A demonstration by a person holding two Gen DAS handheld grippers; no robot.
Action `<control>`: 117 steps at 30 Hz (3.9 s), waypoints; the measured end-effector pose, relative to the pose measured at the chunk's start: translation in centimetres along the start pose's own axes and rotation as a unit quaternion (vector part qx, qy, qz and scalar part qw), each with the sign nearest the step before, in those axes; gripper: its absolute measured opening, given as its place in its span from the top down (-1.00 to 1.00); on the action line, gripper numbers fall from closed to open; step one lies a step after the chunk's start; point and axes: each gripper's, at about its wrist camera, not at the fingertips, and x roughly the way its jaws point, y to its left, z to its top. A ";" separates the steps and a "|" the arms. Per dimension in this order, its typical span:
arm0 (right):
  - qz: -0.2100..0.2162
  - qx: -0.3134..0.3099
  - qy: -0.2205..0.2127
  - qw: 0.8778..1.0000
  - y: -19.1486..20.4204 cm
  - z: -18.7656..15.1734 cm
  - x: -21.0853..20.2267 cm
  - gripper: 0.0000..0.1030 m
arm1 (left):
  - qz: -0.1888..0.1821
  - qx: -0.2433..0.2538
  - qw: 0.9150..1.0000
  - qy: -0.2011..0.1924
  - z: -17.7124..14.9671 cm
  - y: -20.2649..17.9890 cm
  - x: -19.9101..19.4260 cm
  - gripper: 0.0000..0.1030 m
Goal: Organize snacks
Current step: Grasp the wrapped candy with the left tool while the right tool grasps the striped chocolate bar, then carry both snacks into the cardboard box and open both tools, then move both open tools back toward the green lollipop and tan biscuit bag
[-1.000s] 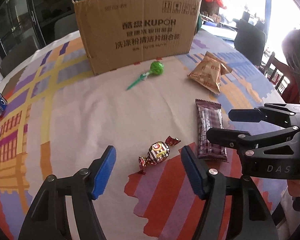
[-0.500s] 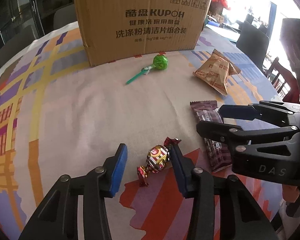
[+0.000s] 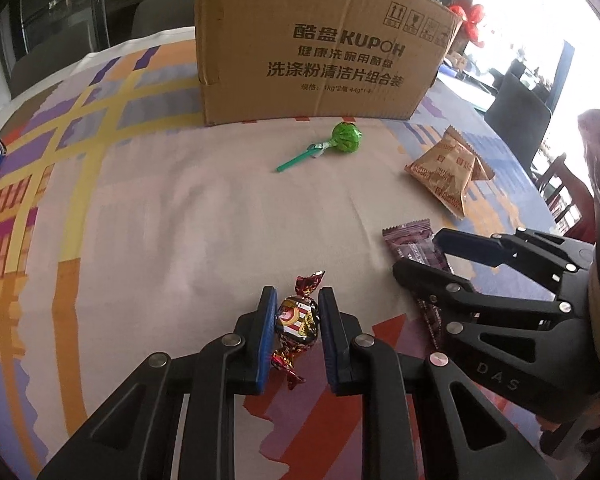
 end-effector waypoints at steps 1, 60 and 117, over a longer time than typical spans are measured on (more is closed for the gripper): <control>0.000 -0.001 -0.002 1.000 -0.1 0.0 0.0 0.13 | 0.001 -0.002 1.000 -0.002 0.0 0.0 -0.1 0.58; 0.037 0.021 -0.233 0.972 -5.9 16.4 -11.4 0.22 | 0.041 0.021 0.981 -0.186 20.3 -0.8 -8.5 0.58; -0.017 0.073 -0.182 0.980 -9.4 7.4 -13.1 -0.31 | 0.043 0.068 0.987 -0.141 11.6 -6.7 -7.4 -0.43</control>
